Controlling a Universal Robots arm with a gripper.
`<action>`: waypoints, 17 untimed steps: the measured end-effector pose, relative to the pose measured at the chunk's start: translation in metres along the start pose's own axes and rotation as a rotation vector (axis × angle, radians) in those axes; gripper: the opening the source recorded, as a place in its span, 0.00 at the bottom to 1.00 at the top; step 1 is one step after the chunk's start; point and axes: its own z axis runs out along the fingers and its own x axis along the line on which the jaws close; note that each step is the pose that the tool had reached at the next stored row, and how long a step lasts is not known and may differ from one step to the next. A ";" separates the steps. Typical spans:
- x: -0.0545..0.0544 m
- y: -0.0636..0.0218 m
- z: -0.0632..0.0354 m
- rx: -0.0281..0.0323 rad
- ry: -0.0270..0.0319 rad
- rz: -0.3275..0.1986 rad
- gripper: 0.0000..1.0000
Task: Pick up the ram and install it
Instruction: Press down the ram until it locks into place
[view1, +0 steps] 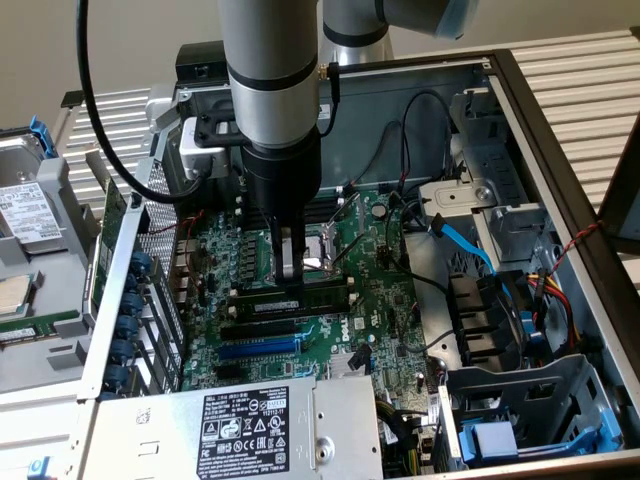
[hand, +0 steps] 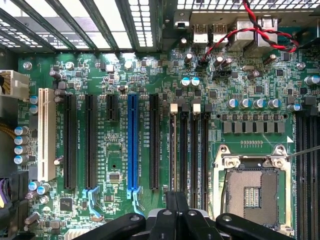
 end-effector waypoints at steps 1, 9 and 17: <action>0.000 0.0000 0.0000 0.0000 0.0002 0.000 0.11; -0.001 0.0000 0.0001 0.0004 0.0005 0.000 0.11; -0.001 0.0000 0.0002 0.0033 0.0004 0.000 0.11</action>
